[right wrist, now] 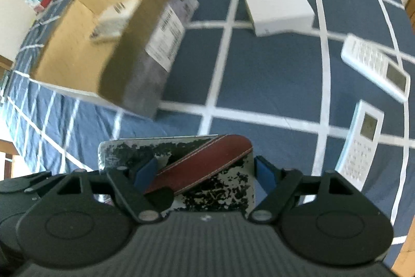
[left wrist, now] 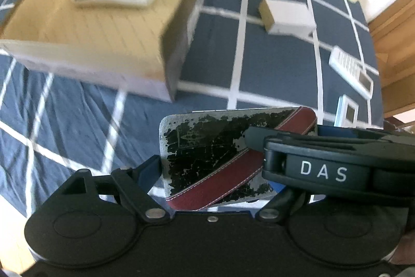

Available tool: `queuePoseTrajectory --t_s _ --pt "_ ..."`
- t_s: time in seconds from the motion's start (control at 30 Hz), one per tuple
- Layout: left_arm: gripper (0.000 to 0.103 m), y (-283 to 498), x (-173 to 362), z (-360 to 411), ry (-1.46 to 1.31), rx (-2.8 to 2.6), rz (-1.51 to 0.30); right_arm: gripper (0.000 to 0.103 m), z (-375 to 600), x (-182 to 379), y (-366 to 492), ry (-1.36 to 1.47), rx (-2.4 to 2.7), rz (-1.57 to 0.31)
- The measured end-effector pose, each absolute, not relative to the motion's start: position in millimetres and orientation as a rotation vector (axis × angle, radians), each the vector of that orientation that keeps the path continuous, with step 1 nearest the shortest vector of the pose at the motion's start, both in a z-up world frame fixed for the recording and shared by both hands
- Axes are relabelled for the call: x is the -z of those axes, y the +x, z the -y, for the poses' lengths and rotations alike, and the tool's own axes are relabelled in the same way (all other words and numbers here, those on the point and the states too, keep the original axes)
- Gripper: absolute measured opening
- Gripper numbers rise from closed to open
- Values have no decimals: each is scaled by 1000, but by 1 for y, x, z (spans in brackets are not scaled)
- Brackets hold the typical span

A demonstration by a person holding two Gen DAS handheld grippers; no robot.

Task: Organize objects
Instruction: 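Lift and carry the phone case with the right gripper over the box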

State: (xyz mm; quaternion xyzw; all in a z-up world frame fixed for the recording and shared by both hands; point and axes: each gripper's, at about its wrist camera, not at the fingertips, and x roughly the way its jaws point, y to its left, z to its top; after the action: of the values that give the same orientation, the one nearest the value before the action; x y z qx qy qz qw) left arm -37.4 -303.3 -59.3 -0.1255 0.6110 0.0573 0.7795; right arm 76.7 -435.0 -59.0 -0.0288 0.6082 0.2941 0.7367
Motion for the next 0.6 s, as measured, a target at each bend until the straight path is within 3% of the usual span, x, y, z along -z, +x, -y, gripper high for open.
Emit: queuePoseTrajectory --t_s 0.6 --pt "83 16 -5 194 -125 -7 -1224 80 329 -4 92 91 -510 -1211"
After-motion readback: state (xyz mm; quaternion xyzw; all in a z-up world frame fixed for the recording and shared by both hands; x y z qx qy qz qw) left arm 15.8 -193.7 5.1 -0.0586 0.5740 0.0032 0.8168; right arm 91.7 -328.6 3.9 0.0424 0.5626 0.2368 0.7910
